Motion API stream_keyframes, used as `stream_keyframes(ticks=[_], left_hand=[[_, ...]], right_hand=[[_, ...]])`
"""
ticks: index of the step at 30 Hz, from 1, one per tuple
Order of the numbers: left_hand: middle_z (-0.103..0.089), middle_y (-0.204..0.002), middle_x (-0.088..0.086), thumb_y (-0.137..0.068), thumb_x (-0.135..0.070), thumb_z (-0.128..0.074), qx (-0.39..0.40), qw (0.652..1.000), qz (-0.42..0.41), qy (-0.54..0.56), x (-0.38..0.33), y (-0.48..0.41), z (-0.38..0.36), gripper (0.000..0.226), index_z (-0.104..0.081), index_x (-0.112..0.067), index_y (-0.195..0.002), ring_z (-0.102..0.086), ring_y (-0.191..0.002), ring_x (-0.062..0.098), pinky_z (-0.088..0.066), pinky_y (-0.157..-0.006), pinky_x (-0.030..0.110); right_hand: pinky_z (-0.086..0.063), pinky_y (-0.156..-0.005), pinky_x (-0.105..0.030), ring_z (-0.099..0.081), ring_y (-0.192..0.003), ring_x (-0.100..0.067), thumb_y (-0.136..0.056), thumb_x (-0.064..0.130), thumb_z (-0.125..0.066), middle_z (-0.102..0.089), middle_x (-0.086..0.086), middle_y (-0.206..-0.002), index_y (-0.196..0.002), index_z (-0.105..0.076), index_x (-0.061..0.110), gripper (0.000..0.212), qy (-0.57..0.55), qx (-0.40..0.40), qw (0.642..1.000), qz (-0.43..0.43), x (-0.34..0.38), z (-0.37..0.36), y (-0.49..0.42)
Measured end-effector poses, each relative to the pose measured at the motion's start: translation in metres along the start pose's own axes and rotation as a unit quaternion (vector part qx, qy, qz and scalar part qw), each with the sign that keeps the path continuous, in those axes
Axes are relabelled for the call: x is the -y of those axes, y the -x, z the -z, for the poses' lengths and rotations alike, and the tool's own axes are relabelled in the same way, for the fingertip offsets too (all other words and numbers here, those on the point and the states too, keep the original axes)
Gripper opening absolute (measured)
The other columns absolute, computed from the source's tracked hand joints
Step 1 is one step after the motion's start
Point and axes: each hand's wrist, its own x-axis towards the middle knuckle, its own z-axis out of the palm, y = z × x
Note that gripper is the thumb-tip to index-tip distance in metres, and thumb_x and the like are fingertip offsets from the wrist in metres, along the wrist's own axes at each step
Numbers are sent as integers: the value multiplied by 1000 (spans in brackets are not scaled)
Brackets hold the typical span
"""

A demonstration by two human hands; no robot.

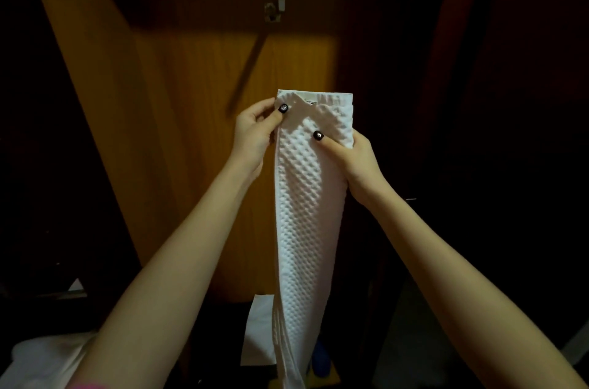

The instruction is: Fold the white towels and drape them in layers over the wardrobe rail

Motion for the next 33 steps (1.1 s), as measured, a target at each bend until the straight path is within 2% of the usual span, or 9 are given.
stream_keyframes(ticks=[5, 9, 15, 18, 21, 25, 27, 29, 33], left_hand=[[-57, -97, -4, -86, -14, -71, -45, 986, -64, -145, 38, 31, 9, 30, -53, -13, -110, -56, -82, 7, -47, -71, 13], [-64, -92, -3, -85, -18, -73, 22, 989, 10, -148, 91, 82, 11, 24, -53, -28, -92, -61, -79, 9, -49, -66, 25], [-57, -62, -5, -87, -31, -71, 83, 981, 162, -71, 108, 101, 20, 33, -51, -9, -72, -53, -58, 8, -39, -55, 19], [-69, -87, 4, -87, -35, -69, 165, 962, 216, -4, 110, 105, 20, 30, -62, -7, -91, -64, -81, 20, -50, -71, 31], [-60, -88, 8, -89, -37, -68, 226, 948, 222, 4, 111, 111, 1, 34, -57, -6, -98, -54, -81, 23, -43, -74, 34], [-57, -106, 13, -93, -12, -62, 185, 973, 125, -49, 111, 108, -12, 20, -66, 5, -103, -54, -96, 18, -42, -77, 22], [-41, -136, 11, -91, -19, -66, 162, 978, 96, -91, 115, 101, -8, 19, -72, -3, -99, -41, -125, 17, -39, -98, 20], [-40, -145, 7, -90, -25, -67, 187, 972, 110, -94, 111, 99, -7, 9, -74, -24, -95, -33, -137, 20, -31, -112, 36], [-66, -100, 8, -92, -12, -62, 190, 976, 98, -43, 106, 104, -15, 8, -66, -8, -96, -62, -94, 21, -49, -82, 34]], right_hand=[[-58, -72, -29, -72, -85, -16, -91, 6, -64, -72, -4, -97, -110, -64, 8, 19, -21, -33, 999, 20, 9, -2, -15], [-57, -69, -30, -72, -83, -19, -91, 8, -65, -74, -2, -91, -109, -63, 6, 18, -28, -40, 999, 16, 13, 2, -27], [-56, -65, -25, -72, -79, -13, -94, 11, -61, -75, 6, -84, -104, -62, 15, 11, -14, -3, 1000, -7, 15, 18, -32], [-57, -68, -26, -73, -84, -14, -96, 14, -58, -76, 6, -88, -107, -61, 18, 11, -16, 8, 1000, -23, 15, 26, -33], [-58, -79, -34, -71, -94, -21, -98, 21, -55, -74, -2, -100, -112, -61, 15, 17, -38, 22, 998, -48, 15, 30, -34], [-56, -86, -38, -69, -100, -24, -98, 30, -51, -72, -5, -107, -115, -61, 14, 25, -42, 41, 996, -73, 22, 40, -34], [-58, -83, -35, -70, -95, -21, -99, 31, -49, -72, -3, -102, -114, -61, 14, 26, -51, 52, 993, -93, 27, 47, -33], [-58, -82, -34, -71, -91, -19, -99, 31, -47, -73, 0, -97, -111, -62, 16, 24, -68, 62, 990, -111, 31, 53, -32], [-56, -88, -37, -69, -97, -21, -97, 33, -48, -71, -2, -104, -115, -61, 16, 28, -48, 80, 989, -114, 39, 62, -33]])
